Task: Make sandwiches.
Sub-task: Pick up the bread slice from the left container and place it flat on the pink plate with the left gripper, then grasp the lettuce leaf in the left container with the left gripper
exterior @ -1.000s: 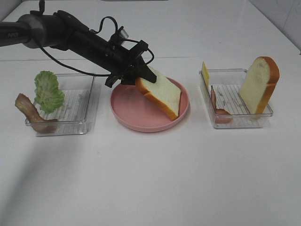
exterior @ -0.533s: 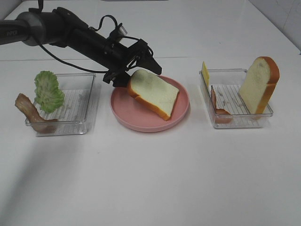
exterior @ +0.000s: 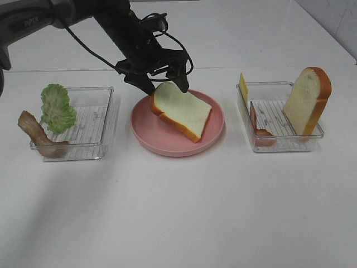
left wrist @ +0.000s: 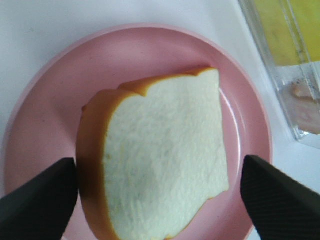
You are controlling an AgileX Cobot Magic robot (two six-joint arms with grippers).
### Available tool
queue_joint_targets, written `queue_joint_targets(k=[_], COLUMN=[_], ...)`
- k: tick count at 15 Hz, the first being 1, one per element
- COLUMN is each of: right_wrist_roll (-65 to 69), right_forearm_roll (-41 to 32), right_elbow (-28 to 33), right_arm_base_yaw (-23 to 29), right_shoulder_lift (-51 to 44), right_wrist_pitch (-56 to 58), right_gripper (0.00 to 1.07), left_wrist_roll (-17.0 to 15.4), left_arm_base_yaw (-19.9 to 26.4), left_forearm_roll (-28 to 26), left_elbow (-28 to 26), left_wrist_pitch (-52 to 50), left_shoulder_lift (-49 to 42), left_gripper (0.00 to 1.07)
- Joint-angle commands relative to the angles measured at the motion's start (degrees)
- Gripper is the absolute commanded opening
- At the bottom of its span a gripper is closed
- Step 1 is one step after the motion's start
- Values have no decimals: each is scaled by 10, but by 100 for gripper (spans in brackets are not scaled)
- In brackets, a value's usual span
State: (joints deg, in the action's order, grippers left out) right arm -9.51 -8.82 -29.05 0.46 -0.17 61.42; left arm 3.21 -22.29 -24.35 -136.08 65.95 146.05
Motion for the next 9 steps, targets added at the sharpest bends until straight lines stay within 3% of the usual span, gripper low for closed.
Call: queue_joint_targets(k=[1,6,9], right_wrist_roll=[2,2,2], right_forearm_roll=[-1,-1,-2], right_elbow=[1,1,1], right_arm_base_yaw=[-3,-3,-3], right_shoulder_lift=[-9,-9,-9], right_wrist_pitch=[-5,-5,-5], right_gripper=[77,77,77], left_wrist_roll=[-28,-32,-42], left_arm_base_yaw=[-6,-5,7], left_forearm_roll=[38,83,142], left_elbow=[-4,-4,-4], left_wrist_pitch=[33,48,78], left_shoulder_lift=[-4,-33,-65], left_gripper=[84,82,71])
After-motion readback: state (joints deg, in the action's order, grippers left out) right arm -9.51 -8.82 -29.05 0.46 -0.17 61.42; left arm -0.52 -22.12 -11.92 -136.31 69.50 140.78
